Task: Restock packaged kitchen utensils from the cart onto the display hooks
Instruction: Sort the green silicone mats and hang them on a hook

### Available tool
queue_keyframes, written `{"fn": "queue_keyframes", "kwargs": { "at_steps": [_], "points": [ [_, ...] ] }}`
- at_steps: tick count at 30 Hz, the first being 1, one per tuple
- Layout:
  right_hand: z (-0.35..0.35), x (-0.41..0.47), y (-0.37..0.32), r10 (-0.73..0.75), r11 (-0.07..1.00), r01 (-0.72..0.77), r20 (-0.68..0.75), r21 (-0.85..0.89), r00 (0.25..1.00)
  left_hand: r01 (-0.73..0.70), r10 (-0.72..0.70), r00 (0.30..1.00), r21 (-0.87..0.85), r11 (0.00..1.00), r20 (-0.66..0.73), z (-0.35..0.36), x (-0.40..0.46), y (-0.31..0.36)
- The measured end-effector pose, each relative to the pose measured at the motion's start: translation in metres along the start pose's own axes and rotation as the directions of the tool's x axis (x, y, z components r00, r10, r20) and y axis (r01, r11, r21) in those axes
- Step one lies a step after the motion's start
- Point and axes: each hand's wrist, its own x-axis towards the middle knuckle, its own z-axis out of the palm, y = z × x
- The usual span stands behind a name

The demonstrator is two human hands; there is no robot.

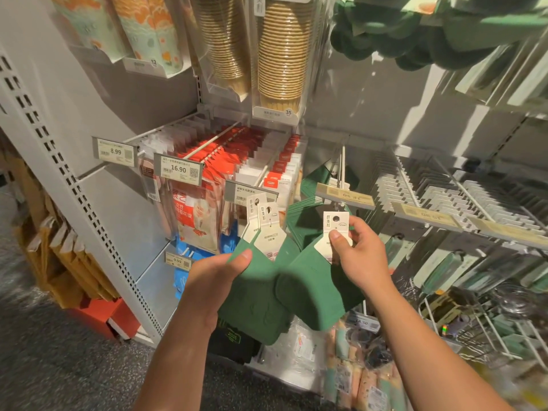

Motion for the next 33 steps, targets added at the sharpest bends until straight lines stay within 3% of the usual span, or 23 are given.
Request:
{"fn": "queue_keyframes", "kwargs": {
  "at_steps": [9,18,23,29,33],
  "points": [
    [-0.001,0.013,-0.009,-0.006,0.986,-0.01,-0.097,-0.165,0.995,-0.085,0.085,0.996,-0.004,0.996,-0.04,-0.006,-0.007,0.012],
    [0.004,0.049,-0.011,0.131,0.922,-0.165,-0.117,-0.352,0.984,-0.051,0.05,0.997,-0.015,0.999,-0.06,-0.009,-0.012,0.017],
    [0.005,0.055,-0.013,0.184,0.811,-0.233,-0.145,-0.536,0.972,-0.039,0.037,0.998,-0.022,0.999,-0.051,-0.01,-0.016,0.017],
    [0.013,0.042,-0.007,0.123,0.899,-0.158,-0.113,-0.407,0.986,0.003,-0.004,1.0,-0.056,0.998,-0.019,-0.008,-0.016,0.013],
    [0.019,0.008,-0.001,0.018,0.941,-0.11,-0.276,-0.321,0.961,0.04,-0.041,0.999,-0.076,0.996,-0.02,-0.004,-0.013,0.009]
  ]
}}
